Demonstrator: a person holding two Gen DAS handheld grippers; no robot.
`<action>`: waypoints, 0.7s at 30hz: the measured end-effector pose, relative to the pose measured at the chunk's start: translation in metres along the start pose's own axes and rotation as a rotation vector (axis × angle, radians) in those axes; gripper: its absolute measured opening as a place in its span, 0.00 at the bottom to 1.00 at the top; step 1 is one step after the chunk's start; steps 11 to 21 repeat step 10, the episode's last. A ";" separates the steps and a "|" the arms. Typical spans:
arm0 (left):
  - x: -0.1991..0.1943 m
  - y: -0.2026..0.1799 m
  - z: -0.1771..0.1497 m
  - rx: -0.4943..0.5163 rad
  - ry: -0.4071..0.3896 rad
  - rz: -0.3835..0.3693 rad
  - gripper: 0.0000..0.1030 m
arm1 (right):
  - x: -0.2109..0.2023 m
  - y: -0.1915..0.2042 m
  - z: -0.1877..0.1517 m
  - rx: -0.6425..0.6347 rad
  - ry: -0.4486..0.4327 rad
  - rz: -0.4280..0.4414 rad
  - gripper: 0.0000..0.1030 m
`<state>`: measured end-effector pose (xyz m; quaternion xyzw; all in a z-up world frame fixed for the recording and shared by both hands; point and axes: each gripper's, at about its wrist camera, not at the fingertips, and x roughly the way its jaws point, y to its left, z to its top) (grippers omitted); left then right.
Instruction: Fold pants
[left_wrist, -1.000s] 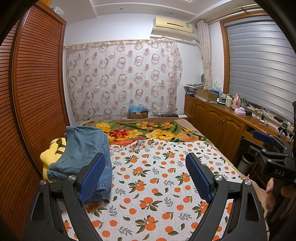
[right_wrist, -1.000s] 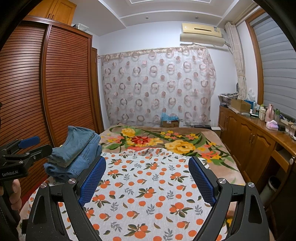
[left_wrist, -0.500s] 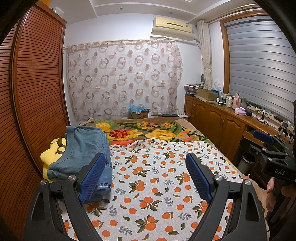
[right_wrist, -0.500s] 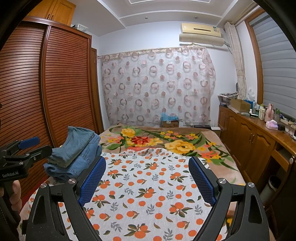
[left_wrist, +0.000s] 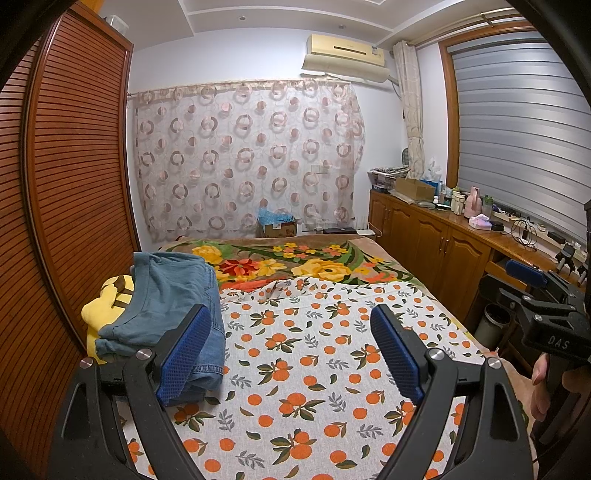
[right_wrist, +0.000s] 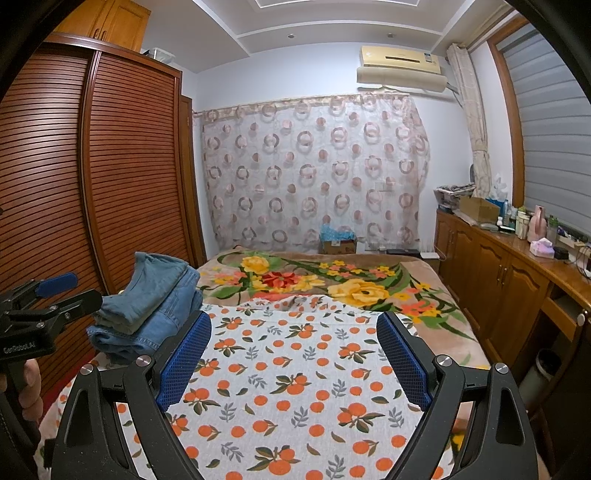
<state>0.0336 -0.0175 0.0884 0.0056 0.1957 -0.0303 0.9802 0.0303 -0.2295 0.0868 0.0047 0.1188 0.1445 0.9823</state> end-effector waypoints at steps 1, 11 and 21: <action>0.000 -0.001 0.000 0.000 0.000 -0.001 0.86 | 0.000 0.000 0.000 0.000 0.000 -0.002 0.89; 0.000 -0.001 -0.001 -0.001 0.000 0.000 0.86 | 0.000 0.000 0.000 0.001 0.000 -0.001 0.90; 0.000 -0.001 -0.001 -0.001 0.000 0.000 0.86 | 0.000 0.000 0.000 0.001 0.000 -0.001 0.90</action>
